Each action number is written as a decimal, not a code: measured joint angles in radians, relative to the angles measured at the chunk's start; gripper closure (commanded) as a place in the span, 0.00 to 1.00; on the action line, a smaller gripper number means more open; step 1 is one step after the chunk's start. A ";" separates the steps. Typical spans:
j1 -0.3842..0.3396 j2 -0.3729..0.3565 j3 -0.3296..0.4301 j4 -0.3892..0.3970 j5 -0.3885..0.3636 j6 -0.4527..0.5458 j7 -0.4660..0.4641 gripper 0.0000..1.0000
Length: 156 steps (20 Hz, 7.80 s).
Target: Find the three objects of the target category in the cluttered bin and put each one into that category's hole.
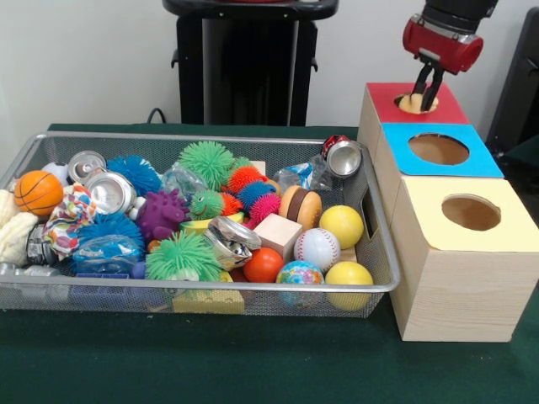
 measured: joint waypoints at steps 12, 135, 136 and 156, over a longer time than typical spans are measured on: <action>0.007 0.046 0.011 0.033 0.018 -0.042 0.001 1.00; -0.419 0.109 -0.040 -0.336 -0.133 0.206 0.025 1.00; -0.428 0.119 -0.038 -0.354 -0.142 0.206 0.025 1.00; -0.549 0.124 0.068 -0.449 -0.265 0.213 0.025 1.00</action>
